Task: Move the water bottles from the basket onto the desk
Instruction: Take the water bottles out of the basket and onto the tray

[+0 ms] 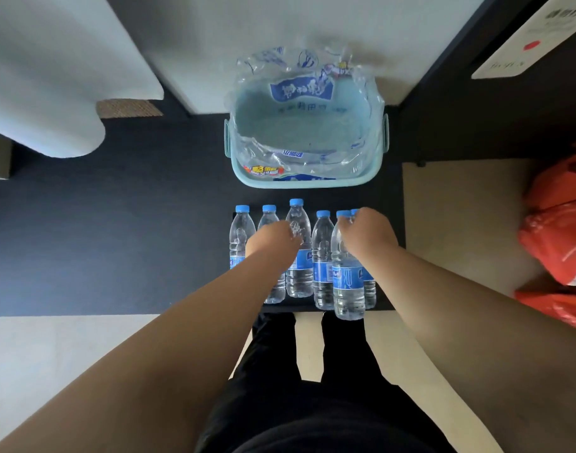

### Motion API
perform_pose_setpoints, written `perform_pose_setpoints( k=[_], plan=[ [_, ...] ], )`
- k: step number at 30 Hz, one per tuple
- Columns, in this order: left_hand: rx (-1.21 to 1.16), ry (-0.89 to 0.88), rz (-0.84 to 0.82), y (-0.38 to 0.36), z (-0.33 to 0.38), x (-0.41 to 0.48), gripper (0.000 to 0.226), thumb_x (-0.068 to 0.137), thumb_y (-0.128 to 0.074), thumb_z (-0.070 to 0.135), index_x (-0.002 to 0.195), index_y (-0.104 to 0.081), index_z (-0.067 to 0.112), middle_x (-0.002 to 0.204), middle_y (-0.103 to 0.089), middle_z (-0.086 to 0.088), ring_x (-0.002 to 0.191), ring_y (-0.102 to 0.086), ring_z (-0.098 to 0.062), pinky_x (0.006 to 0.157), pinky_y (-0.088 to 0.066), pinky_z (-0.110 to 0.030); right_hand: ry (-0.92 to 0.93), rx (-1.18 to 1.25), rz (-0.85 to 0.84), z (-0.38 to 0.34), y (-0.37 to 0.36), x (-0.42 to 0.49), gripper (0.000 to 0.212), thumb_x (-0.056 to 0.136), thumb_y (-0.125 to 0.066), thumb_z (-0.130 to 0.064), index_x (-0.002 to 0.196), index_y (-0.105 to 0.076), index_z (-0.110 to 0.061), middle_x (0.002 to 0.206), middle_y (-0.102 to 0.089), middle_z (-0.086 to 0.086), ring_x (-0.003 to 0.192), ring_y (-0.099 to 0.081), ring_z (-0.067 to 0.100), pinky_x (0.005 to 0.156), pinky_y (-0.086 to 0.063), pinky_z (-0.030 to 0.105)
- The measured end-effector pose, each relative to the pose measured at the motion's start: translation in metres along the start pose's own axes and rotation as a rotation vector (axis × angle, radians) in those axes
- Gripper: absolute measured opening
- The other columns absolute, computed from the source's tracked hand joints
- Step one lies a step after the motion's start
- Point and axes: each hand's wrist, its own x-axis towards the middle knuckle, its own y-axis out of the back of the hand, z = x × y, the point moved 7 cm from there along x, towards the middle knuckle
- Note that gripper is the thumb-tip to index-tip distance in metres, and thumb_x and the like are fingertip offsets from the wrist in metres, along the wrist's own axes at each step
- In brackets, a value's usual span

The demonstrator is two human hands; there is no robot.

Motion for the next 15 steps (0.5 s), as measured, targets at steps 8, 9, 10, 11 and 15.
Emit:
perform_pose_setpoints(
  k=[8,9,10,11,15],
  plan=[
    [0.020,-0.028,-0.003,-0.018,-0.047,-0.017,0.019,0.096,-0.053,0.049,0.105,-0.057,0.033,0.085,-0.064,0.009,0.068,-0.062,-0.014,0.056,-0.048,-0.029,0.053,-0.123,0.024,0.032,0.001,-0.022,0.053,0.104,-0.041,-0.057,0.135,-0.054,-0.016,0.094,-0.068,0.002,0.074,-0.067,0.022,0.059,-0.053,0.035],
    [0.027,-0.015,-0.003,-0.019,-0.056,-0.019,0.020,0.096,-0.053,0.049,0.107,-0.057,0.033,0.086,-0.063,0.009,0.070,-0.063,-0.016,0.058,-0.050,-0.030,0.052,-0.148,0.022,0.039,0.000,-0.023,0.052,0.104,-0.039,-0.057,0.135,-0.054,-0.018,0.092,-0.067,0.000,0.073,-0.066,0.021,0.058,-0.049,0.033],
    [0.037,-0.003,-0.001,-0.019,-0.064,-0.021,0.023,0.097,-0.053,0.050,0.110,-0.058,0.032,0.088,-0.062,0.010,0.072,-0.063,-0.016,0.060,-0.049,-0.030,0.049,-0.172,0.020,0.045,0.000,-0.024,0.052,0.104,-0.038,-0.057,0.135,-0.055,-0.018,0.092,-0.066,-0.001,0.074,-0.065,0.021,0.058,-0.046,0.032],
    [0.045,0.008,0.002,-0.020,-0.072,-0.022,0.025,0.098,-0.053,0.052,0.111,-0.058,0.032,0.089,-0.060,0.010,0.074,-0.062,-0.017,0.061,-0.048,-0.031,0.047,-0.196,0.013,0.050,0.001,-0.024,0.052,0.105,-0.037,-0.056,0.136,-0.054,-0.019,0.092,-0.067,0.000,0.074,-0.064,0.020,0.057,-0.044,0.032],
    [0.046,0.074,0.008,-0.023,-0.105,-0.024,0.022,0.096,-0.054,0.051,0.107,-0.057,0.032,0.087,-0.063,0.007,0.072,-0.064,-0.015,0.060,-0.051,-0.030,0.058,-0.300,-0.025,0.069,-0.001,-0.023,0.048,0.107,-0.038,-0.052,0.134,-0.054,-0.016,0.090,-0.067,0.002,0.075,-0.066,0.021,0.064,-0.057,0.037]
  ],
)
